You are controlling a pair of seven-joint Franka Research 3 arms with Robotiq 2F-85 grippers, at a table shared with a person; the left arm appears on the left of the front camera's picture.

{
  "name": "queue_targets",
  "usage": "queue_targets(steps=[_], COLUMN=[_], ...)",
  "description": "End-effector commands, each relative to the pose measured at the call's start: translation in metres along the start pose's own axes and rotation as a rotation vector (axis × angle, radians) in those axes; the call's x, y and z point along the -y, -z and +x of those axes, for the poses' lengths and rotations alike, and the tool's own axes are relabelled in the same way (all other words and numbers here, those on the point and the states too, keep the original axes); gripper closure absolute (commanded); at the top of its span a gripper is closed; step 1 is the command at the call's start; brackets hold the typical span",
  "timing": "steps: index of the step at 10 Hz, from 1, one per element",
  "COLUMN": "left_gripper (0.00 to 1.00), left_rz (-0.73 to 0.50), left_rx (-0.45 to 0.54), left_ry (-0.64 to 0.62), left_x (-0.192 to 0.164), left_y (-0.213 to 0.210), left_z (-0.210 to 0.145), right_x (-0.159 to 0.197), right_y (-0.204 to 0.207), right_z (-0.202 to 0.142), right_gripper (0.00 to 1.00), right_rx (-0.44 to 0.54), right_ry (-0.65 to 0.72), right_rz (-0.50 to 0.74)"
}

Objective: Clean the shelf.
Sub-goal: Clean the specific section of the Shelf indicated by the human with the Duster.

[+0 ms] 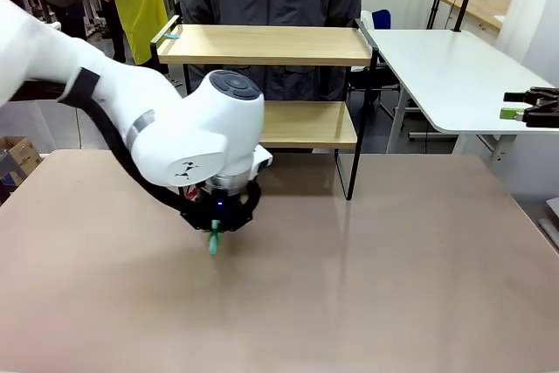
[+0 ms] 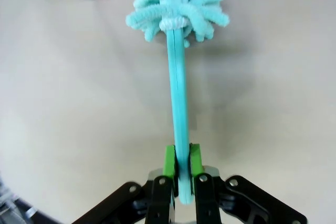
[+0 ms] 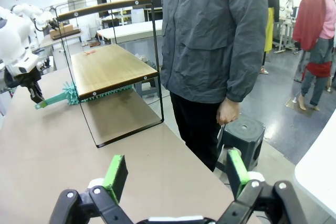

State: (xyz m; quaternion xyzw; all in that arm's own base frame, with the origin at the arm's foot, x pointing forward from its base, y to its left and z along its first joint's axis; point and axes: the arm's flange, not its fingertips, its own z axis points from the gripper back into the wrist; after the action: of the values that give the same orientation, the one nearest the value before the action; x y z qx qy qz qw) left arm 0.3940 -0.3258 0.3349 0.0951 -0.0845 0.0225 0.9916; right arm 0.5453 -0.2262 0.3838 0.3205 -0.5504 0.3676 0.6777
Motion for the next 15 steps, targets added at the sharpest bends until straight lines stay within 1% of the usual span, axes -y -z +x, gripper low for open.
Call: queue_targets(steps=[1,2,4,5,6,7,8,9,10,11,12,14,15], left_gripper=[0.87,0.87,0.87,0.87,0.87,0.87,0.87,0.87,0.87,0.87,0.87,0.87,0.87], left_rz=[0.098,0.155,0.212,0.172,0.027,0.154,0.154,0.105,0.020,-0.011,-0.043,-0.094,-0.151], left_rx=[-0.070,-0.072,-0.043,-0.005,0.068,-0.044,-0.044,0.000,0.062,0.086,0.110,0.159,0.186], left_ry=[-0.007,-0.029,-0.059,-0.046,-0.008,-0.032,-0.032,-0.017,-0.018,-0.010,0.026,0.142,0.206], left_x=[-0.033,-0.045,-0.054,-0.047,-0.032,-0.045,-0.045,-0.034,-0.038,-0.050,-0.059,-0.074,-0.084], left_y=[0.000,-0.003,-0.016,-0.020,-0.027,-0.015,-0.015,-0.026,-0.037,-0.045,-0.050,-0.058,-0.063], left_z=[-0.002,-0.002,-0.003,-0.004,-0.005,-0.001,-0.001,-0.003,-0.008,-0.011,-0.013,-0.022,-0.026], right_x=[-0.001,-0.001,-0.001,-0.001,-0.001,-0.001,-0.001,-0.001,-0.001,-0.001,-0.001,-0.001,-0.001], right_y=[0.002,0.002,0.002,0.002,0.002,0.002,0.002,0.002,0.002,0.002,0.002,0.002,0.002], right_z=[0.004,0.004,0.004,0.004,0.004,0.004,0.004,0.004,0.004,0.004,0.004,0.004,0.004], right_gripper=[0.00,0.00,0.00,0.00,0.00,0.00,0.00,0.00,0.00,0.00,0.00,0.00,0.00], right_rx=[0.002,0.002,0.002,0.002,0.002,0.002,0.002,0.002,0.002,0.002,0.002,0.002,0.002], right_ry=[-0.006,-0.006,-0.006,-0.006,-0.006,-0.006,-0.006,-0.006,-0.006,-0.006,-0.006,-0.006,-0.006], right_rz=[0.002,0.002,0.002,0.002,0.002,0.002,0.002,0.002,0.002,0.002,0.002,0.002,0.002])
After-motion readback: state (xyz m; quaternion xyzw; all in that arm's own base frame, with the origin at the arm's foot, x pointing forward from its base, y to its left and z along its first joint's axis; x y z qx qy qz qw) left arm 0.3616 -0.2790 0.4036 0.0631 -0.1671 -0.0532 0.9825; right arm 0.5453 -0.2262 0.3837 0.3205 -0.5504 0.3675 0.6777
